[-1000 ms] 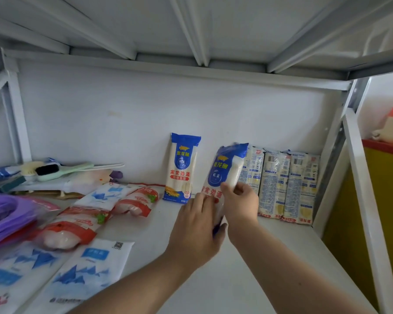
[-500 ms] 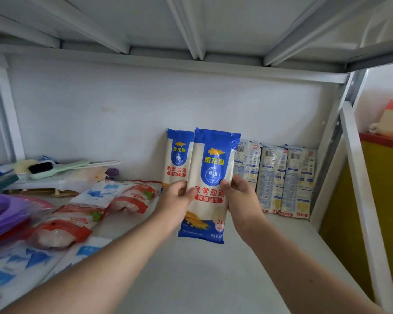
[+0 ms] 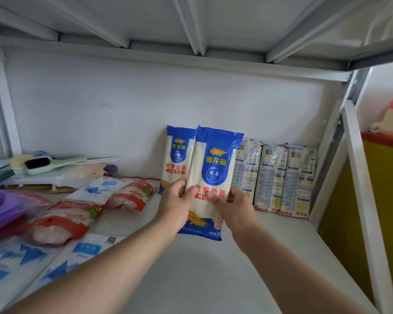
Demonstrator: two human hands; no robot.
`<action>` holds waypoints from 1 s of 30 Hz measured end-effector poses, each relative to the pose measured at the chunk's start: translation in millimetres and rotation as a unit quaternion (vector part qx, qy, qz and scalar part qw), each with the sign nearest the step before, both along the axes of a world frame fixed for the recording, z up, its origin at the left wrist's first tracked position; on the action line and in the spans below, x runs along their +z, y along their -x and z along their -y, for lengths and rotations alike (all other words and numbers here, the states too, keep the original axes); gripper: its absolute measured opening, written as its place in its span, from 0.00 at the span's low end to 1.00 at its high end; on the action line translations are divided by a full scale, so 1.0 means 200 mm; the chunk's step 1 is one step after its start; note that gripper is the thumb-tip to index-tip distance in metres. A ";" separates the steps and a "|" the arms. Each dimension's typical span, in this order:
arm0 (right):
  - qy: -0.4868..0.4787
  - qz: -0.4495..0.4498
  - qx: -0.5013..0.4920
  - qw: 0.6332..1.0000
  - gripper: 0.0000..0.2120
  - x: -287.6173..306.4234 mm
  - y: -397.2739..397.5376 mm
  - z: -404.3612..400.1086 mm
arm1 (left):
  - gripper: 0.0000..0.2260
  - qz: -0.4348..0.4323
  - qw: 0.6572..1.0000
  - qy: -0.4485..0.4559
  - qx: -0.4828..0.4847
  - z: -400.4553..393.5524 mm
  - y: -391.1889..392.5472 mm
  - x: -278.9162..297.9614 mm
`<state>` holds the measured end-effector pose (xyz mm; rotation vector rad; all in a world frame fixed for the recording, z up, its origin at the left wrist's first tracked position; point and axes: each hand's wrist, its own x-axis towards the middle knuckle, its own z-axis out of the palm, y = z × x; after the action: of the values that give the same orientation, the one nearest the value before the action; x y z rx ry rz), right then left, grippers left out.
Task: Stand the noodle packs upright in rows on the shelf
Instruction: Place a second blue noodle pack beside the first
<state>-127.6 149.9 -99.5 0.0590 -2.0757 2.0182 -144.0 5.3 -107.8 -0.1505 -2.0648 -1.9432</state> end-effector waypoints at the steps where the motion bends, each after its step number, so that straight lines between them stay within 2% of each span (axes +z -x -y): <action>1: 0.003 -0.002 -0.009 1.000 0.08 -0.01 0.01 0.00 | 0.04 -0.009 1.000 0.007 -0.003 -0.01 0.00 0.00; 4: 0.015 -0.001 -0.030 0.999 0.07 -0.04 0.05 0.00 | 0.07 -0.033 0.999 0.033 0.000 -0.02 0.02 -0.02; 8: 0.039 0.010 -0.037 0.999 0.08 -0.05 0.13 0.01 | 0.20 -0.074 0.987 0.134 0.055 0.01 0.06 -0.09; 12: 0.038 0.014 -0.042 0.998 0.08 -0.06 0.24 0.00 | 0.29 -0.147 0.945 0.286 0.052 0.04 0.10 -0.17; 15: 0.021 0.014 -0.044 0.999 0.08 -0.07 0.34 0.00 | 0.34 -0.159 0.919 0.358 0.049 0.04 0.16 -0.21; 23: 0.018 0.012 -0.035 0.999 0.04 -0.12 0.60 -0.01 | 0.34 -0.122 0.908 0.401 0.032 0.02 0.35 -0.24; 30: 0.003 0.014 -0.044 0.999 0.04 -0.16 0.78 -0.01 | 0.34 -0.113 0.907 0.405 0.008 0.01 0.50 -0.28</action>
<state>-283.5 152.7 -132.0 -0.0596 -2.0512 1.9840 -244.4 3.3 -163.4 -0.4989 -2.5407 -0.8801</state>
